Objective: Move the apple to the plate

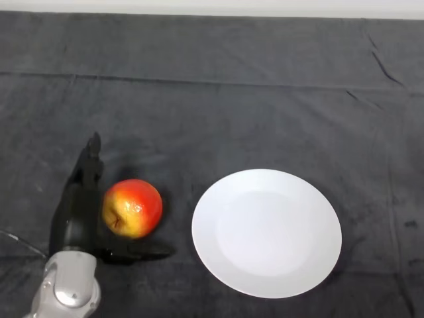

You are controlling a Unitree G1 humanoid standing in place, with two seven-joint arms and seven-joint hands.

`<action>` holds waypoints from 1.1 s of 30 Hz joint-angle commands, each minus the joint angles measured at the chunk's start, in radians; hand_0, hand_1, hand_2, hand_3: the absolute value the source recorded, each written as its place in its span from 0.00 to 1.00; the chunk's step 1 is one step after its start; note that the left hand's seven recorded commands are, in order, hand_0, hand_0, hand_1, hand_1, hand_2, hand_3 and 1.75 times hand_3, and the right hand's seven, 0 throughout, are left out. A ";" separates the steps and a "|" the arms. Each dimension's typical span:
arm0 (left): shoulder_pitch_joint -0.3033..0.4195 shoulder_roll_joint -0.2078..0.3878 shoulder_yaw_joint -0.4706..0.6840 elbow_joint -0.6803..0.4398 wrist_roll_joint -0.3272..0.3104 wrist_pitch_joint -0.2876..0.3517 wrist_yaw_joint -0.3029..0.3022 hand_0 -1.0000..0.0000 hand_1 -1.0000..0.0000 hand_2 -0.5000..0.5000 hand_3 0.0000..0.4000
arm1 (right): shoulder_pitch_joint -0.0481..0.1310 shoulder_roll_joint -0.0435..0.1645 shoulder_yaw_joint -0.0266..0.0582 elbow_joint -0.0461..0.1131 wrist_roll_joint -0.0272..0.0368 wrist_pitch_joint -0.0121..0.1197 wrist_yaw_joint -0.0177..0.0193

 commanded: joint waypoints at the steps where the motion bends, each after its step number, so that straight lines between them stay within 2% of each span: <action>1: -0.052 0.006 -0.017 0.000 0.021 -0.003 0.014 1.00 1.00 0.50 0.00 | 0.032 -0.042 -0.0218 -0.014 -0.0050 0.002 -0.0011; 5: -0.057 0.014 -0.031 0.007 0.016 -0.010 0.015 1.00 1.00 0.50 0.00 | 0.032 -0.042 -0.0219 -0.014 -0.0050 0.002 -0.0011; 6: -0.058 0.016 -0.033 0.009 0.014 -0.012 0.015 0.87 1.00 0.43 0.13 | 0.032 -0.042 -0.0220 -0.014 -0.0050 0.002 -0.0011; 7: -0.059 0.017 -0.034 0.010 0.013 -0.013 0.014 0.53 0.83 0.35 0.47 | 0.032 -0.042 -0.0220 -0.014 -0.0050 0.002 -0.0011; 8: -0.060 0.020 -0.036 0.011 0.012 -0.013 0.013 0.00 0.11 0.45 1.00 | 0.032 -0.042 -0.0220 -0.014 -0.0050 0.002 -0.0011; 9: -0.061 0.022 -0.036 0.011 0.011 -0.012 0.013 0.00 0.00 0.50 1.00 | 0.032 -0.042 -0.0220 -0.014 -0.0050 0.002 -0.0011; 19: -0.071 0.034 -0.038 -0.002 0.015 0.012 0.022 0.00 0.00 0.50 1.00 | 0.032 -0.042 -0.0222 -0.013 -0.0050 0.002 -0.0010; 27: -0.099 0.038 -0.031 -0.121 0.037 0.126 0.031 0.00 0.00 0.50 1.00 | 0.031 -0.042 -0.0224 -0.013 -0.0050 0.002 -0.0008; 33: -0.120 0.024 -0.051 -0.206 0.074 0.190 0.063 0.00 0.00 0.50 1.00 | 0.031 -0.043 -0.0225 -0.012 -0.0050 0.002 -0.0005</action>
